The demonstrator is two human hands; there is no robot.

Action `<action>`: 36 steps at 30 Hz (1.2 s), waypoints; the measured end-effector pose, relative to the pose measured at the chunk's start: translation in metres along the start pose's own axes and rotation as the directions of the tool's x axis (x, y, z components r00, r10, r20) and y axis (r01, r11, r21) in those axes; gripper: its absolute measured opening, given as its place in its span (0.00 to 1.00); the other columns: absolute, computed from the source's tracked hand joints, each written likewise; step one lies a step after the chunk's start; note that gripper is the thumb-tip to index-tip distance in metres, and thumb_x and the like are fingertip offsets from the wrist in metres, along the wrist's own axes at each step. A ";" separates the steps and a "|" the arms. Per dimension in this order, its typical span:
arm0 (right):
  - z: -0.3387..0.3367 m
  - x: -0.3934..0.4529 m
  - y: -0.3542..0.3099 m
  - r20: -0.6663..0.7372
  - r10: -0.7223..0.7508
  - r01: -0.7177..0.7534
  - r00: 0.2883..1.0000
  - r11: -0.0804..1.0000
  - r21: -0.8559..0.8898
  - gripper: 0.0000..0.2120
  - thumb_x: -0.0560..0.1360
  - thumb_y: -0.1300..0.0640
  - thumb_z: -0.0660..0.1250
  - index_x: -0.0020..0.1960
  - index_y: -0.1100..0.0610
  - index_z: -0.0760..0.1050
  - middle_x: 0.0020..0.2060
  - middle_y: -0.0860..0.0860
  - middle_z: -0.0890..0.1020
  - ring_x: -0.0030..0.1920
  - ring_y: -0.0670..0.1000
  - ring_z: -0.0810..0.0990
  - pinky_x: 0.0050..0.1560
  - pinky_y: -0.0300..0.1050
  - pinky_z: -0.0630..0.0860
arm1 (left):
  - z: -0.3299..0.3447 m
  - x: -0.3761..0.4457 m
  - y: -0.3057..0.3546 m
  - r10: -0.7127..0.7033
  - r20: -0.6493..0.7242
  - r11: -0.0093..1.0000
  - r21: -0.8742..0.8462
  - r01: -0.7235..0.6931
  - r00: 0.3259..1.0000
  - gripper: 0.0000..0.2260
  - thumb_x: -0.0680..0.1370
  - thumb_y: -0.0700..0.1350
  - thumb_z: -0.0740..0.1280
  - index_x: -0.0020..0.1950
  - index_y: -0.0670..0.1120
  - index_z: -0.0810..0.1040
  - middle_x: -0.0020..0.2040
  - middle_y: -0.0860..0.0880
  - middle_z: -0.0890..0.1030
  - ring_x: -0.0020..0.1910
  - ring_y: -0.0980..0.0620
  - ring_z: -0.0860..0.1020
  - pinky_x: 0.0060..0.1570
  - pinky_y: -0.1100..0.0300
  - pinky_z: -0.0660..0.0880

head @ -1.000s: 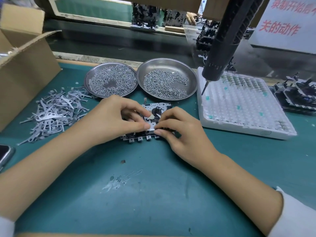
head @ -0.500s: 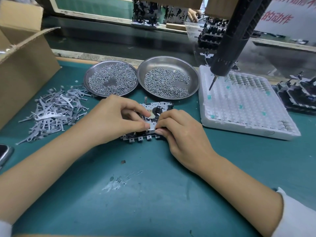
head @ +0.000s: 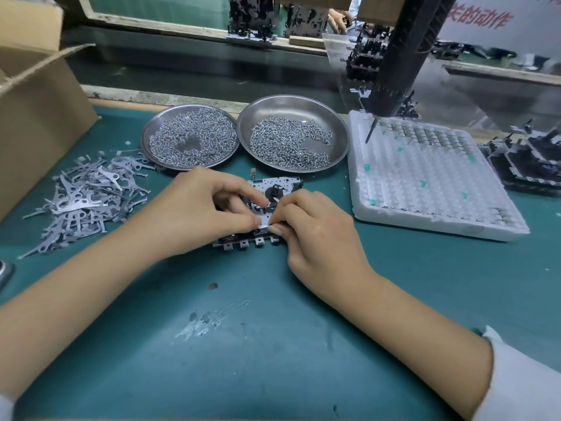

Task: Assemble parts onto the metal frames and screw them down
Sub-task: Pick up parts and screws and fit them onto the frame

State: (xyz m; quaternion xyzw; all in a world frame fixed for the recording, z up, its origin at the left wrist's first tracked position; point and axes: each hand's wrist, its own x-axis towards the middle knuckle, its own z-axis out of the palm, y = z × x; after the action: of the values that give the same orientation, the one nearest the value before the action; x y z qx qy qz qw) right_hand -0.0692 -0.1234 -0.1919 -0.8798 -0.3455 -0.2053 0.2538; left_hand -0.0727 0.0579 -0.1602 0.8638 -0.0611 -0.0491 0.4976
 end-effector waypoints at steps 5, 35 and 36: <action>0.000 0.000 0.004 -0.037 0.053 -0.048 0.998 0.991 0.125 0.02 0.71 0.65 0.70 0.41 0.62 0.81 0.41 0.53 0.81 0.40 0.55 0.78 0.41 0.47 0.74 | -0.001 -0.001 0.002 0.001 0.011 1.000 -0.024 0.000 1.000 0.09 0.69 0.39 0.75 0.44 0.52 0.83 0.32 0.51 0.83 0.29 0.64 0.76 0.31 0.74 0.70; -0.003 -0.001 0.010 0.018 -0.044 0.040 0.999 0.983 0.177 0.08 0.74 0.67 0.66 0.52 0.63 0.80 0.40 0.54 0.82 0.43 0.57 0.77 0.44 0.52 0.75 | -0.003 -0.006 0.000 -0.028 -0.010 0.997 -0.072 0.027 1.000 0.15 0.62 0.54 0.76 0.46 0.53 0.83 0.36 0.52 0.85 0.32 0.61 0.76 0.39 0.64 0.74; -0.001 -0.001 0.007 -0.002 -0.038 0.038 0.999 0.990 0.137 0.08 0.74 0.67 0.66 0.51 0.64 0.80 0.41 0.55 0.81 0.43 0.59 0.78 0.42 0.54 0.76 | -0.003 -0.005 -0.001 -0.030 -0.023 0.997 -0.069 0.028 0.999 0.13 0.63 0.52 0.77 0.46 0.54 0.83 0.36 0.53 0.85 0.33 0.61 0.77 0.40 0.63 0.74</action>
State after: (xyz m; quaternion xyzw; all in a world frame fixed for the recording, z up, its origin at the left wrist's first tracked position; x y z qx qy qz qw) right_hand -0.0652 -0.1294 -0.1937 -0.8536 -0.3757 -0.1857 0.3094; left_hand -0.0773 0.0616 -0.1598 0.8475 -0.0409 -0.0481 0.5271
